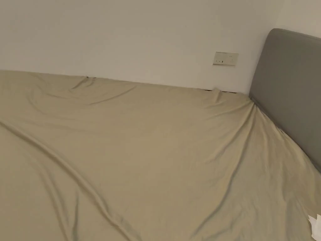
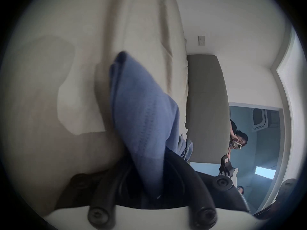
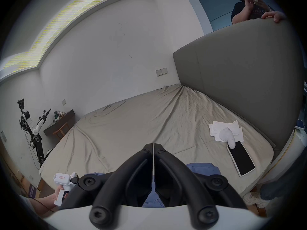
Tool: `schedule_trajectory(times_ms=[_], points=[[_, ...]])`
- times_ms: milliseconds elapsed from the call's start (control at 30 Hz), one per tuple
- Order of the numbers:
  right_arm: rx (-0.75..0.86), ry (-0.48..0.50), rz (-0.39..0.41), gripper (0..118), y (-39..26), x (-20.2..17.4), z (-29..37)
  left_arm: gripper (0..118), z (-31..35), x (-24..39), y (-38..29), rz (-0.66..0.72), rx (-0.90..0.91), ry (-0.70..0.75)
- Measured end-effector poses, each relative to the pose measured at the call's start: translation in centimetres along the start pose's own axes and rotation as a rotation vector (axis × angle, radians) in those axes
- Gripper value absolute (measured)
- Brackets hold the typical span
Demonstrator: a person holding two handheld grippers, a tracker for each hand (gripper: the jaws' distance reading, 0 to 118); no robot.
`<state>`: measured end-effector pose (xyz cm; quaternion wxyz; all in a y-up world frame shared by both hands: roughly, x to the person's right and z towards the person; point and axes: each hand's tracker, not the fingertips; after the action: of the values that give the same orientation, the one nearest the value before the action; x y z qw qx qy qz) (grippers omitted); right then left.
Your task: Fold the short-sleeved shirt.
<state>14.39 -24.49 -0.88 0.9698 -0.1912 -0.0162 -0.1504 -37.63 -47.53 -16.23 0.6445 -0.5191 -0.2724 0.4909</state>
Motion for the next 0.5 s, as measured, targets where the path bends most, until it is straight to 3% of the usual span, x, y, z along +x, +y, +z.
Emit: schedule_trajectory(times_ms=[267,400,500], points=[[0.015,-0.033,-0.021,4,0.4,0.3,0.5,12,8.4,-1.3,1.4,0.079,0.191,0.083],[0.032,-0.025,-0.027,4,0.7,0.1,0.8,12,14.1,-2.8,2.5,0.104,0.307,0.274],[0.037,-0.013,-0.018,4,0.8,-0.2,0.8,12,16.8,-1.2,2.2,0.066,0.386,0.339]])
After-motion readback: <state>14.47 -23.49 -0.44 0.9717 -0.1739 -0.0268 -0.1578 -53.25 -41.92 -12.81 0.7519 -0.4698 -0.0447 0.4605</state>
